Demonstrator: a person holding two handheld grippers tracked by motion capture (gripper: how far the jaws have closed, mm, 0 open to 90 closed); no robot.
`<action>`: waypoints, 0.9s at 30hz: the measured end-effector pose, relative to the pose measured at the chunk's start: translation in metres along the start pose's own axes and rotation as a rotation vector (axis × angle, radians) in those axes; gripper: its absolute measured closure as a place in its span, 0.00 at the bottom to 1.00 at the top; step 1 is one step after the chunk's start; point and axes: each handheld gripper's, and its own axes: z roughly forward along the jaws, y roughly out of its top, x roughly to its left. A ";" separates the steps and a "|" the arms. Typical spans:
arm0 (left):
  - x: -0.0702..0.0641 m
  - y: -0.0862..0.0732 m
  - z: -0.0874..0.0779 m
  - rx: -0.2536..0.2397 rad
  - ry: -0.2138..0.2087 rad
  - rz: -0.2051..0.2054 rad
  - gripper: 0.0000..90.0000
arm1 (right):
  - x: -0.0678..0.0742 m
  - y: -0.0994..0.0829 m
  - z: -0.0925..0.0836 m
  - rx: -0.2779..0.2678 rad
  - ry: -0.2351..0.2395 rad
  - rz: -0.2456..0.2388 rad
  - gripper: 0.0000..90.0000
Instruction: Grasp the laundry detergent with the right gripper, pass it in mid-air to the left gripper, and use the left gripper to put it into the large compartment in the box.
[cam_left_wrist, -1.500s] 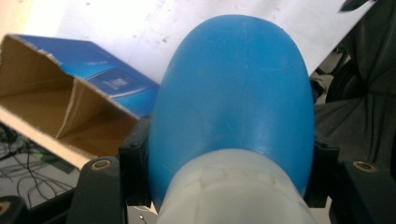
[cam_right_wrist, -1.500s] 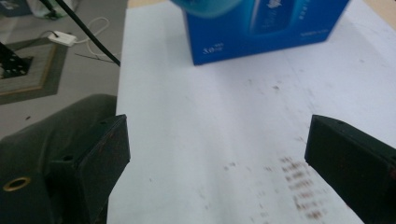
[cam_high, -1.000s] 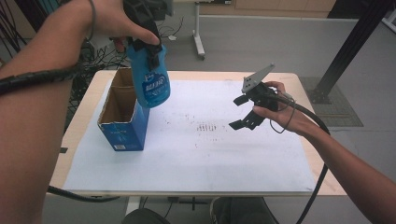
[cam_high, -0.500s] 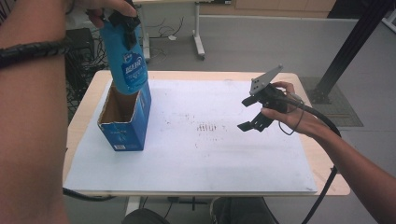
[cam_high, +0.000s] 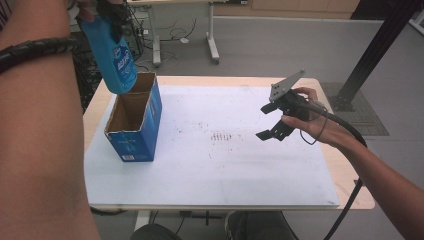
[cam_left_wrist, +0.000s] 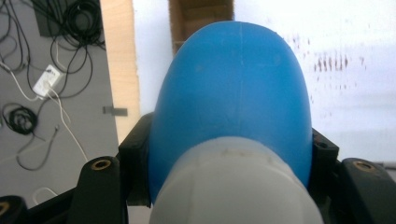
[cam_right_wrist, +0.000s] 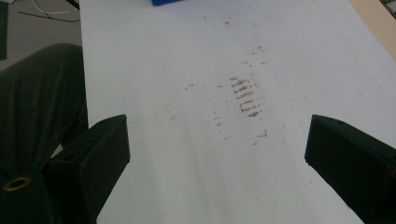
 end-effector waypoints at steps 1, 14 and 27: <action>0.002 0.000 0.001 -0.001 0.000 -0.019 0.42 | 0.000 0.000 0.000 0.001 0.000 -0.001 0.08; 0.014 0.002 0.019 -0.003 0.015 -0.078 0.42 | 0.000 -0.002 0.005 0.000 0.008 0.003 0.07; 0.016 0.002 0.059 0.010 -0.001 -0.065 0.42 | 0.001 -0.003 0.005 0.005 0.004 -0.007 0.08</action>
